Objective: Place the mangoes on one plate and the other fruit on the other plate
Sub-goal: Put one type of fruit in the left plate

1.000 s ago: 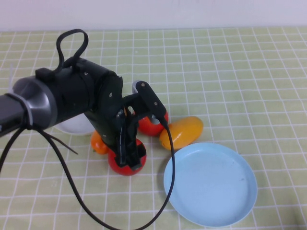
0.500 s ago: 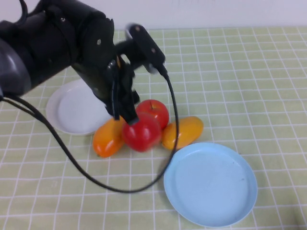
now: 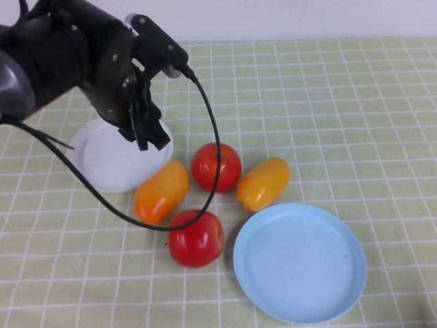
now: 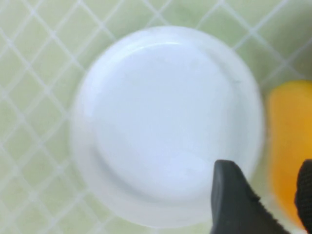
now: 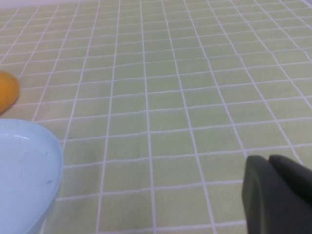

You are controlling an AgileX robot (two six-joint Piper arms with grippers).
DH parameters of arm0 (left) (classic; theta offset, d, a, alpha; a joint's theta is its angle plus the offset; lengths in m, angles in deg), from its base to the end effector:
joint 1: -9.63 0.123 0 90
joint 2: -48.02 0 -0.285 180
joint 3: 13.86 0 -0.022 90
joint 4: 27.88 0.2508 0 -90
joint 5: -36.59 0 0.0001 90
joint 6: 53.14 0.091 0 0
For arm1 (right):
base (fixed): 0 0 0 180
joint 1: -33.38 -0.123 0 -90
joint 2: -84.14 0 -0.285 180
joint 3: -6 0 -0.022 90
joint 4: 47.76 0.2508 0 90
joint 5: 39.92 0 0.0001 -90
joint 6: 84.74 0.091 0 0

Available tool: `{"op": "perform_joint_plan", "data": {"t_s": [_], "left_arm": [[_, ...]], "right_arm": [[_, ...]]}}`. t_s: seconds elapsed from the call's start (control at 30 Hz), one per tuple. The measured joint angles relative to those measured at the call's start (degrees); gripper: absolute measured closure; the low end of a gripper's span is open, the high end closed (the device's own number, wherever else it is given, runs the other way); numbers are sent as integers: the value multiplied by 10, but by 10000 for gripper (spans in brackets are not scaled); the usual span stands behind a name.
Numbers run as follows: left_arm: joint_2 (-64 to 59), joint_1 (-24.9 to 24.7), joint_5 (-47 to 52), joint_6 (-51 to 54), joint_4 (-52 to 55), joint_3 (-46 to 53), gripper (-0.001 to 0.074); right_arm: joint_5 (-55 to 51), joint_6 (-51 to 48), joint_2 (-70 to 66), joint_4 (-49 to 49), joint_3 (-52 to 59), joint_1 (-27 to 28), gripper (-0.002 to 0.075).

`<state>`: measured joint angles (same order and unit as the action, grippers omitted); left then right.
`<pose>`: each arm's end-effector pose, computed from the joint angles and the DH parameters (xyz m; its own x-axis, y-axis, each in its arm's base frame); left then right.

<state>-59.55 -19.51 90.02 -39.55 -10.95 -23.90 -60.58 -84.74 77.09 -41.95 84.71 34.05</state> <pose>0.3441 -0.1674 0.3072 -0.5400 0.7515 -0.3791 0.6441 0.6589 0.3887 0.0529 0.0026 0.1728 -0.2819 0.0980 -0.9544 0.0041 0.9949 0.1010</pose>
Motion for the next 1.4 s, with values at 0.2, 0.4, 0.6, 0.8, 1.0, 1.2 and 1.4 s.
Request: {"op": "perform_joint_plan", "data": {"t_s": [0.2,0.4,0.6,0.8,1.0,1.2,1.4], "left_arm": [[25,-1,104,16,-163,0,312],[28,-16,166,49,-231,0,225],[28,-56,168,57,-201,0,218],[29,-76,168,58,-193,0,218],[38,-82,167,58,-187,24,228],[93,-138,109,63,-138,166,230],[142,-189,48,70,-189,276,230]], "right_arm": [[0,0,0,0,0,0,743],[0,0,0,0,0,0,743],[0,0,0,0,0,0,743],[0,0,0,0,0,0,743],[0,0,0,0,0,0,743],[0,0,0,0,0,0,743],[0,0,0,0,0,0,743]]}}
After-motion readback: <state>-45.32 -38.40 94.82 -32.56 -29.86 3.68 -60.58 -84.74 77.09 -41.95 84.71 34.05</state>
